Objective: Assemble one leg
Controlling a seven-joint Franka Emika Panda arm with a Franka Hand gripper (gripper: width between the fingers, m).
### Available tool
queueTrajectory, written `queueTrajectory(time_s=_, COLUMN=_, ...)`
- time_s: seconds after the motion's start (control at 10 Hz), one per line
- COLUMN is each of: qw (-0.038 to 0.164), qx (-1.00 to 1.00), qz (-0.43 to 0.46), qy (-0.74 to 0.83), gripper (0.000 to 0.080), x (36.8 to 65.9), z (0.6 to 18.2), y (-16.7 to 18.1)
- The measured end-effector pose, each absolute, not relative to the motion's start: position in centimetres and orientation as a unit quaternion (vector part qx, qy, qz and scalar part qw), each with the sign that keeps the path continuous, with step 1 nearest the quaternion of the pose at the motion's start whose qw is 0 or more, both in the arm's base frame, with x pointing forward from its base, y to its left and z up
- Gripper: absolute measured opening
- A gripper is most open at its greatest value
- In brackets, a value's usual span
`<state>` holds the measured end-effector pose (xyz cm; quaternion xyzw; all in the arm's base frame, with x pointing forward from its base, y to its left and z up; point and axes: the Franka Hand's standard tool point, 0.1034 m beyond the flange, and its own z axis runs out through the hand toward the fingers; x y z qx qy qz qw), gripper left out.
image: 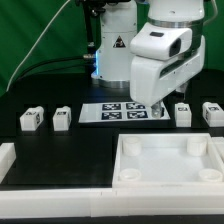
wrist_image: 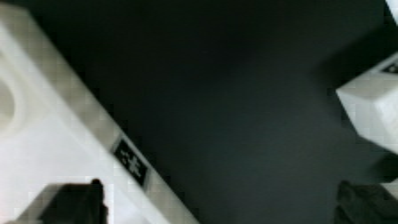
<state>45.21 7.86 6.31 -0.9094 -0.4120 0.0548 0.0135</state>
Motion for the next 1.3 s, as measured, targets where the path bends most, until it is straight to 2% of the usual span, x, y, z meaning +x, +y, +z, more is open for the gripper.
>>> queueTrajectory(time_s=0.2, qw=0.015, qx=-0.963, qz=0.051, qy=-0.263, gripper=0.0648, x=44.5, z=5.9, y=8.1)
queueTrajectory(time_s=0.5, qw=0.010, qx=-0.996, qz=0.061, qy=-0.066, gripper=0.0648, x=42.9, z=5.6, y=10.4)
queueTrajectory(time_s=0.9, qw=0.003, qx=-0.998, qz=0.066, qy=0.006, gripper=0.0648, x=41.0, z=5.0, y=15.8)
queueTrajectory(time_s=1.1, qw=0.004, qx=-0.998, qz=0.064, qy=0.017, gripper=0.0648, x=41.0, z=4.9, y=18.7)
queueTrajectory(time_s=1.3, qw=0.008, qx=-0.998, qz=0.060, qy=0.009, gripper=0.0648, x=41.3, z=5.1, y=19.2)
